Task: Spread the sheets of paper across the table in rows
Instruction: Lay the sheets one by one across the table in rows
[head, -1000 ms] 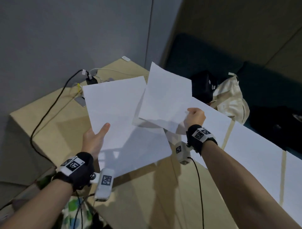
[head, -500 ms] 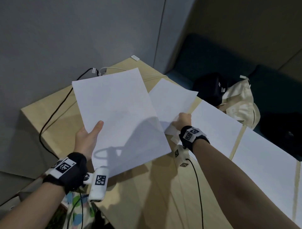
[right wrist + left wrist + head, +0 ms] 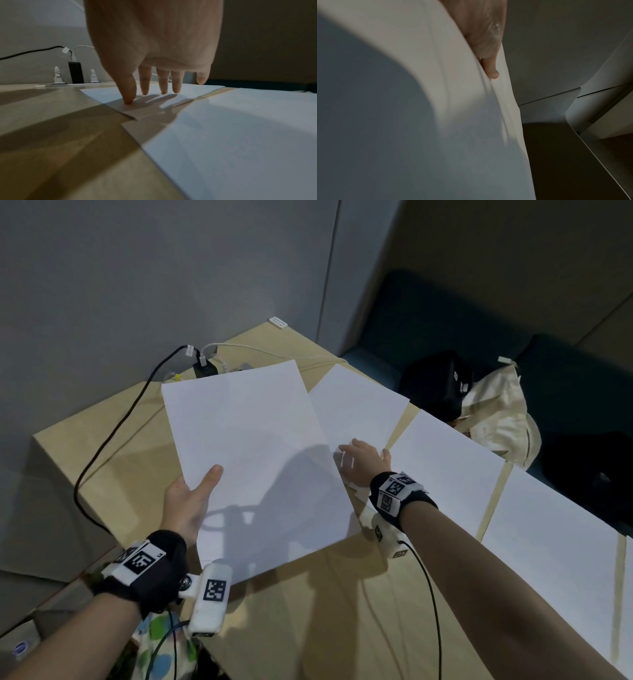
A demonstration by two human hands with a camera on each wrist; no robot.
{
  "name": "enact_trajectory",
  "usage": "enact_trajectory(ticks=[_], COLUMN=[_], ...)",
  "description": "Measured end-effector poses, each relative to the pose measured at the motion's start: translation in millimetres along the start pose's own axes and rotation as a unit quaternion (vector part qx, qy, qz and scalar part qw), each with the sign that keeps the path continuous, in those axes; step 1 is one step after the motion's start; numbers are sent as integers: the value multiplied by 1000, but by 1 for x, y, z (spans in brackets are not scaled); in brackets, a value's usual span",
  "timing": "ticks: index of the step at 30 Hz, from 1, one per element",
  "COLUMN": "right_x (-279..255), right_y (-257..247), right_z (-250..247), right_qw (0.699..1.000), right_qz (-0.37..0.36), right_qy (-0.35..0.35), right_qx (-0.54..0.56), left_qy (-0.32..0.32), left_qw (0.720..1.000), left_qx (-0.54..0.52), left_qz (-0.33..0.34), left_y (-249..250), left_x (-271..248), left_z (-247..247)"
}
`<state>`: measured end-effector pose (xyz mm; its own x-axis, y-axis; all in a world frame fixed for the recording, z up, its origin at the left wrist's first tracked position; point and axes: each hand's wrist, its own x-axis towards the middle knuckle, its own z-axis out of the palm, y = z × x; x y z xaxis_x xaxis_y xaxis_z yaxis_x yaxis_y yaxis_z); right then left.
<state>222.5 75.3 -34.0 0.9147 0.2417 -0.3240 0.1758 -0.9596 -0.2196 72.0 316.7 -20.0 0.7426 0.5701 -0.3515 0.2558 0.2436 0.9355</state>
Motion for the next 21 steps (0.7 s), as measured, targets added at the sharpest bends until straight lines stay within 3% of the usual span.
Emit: enact_trajectory(ticks=[21], right_x=[-1], right_y=[-17], right_z=[9], right_qw=[998], right_qz=[47], right_qy=[13], right_qx=[48], left_qy=[-23], left_qw=[1000], left_qx=[5], left_qz=[11], left_y=[-11], left_x=[-6], left_z=[-1])
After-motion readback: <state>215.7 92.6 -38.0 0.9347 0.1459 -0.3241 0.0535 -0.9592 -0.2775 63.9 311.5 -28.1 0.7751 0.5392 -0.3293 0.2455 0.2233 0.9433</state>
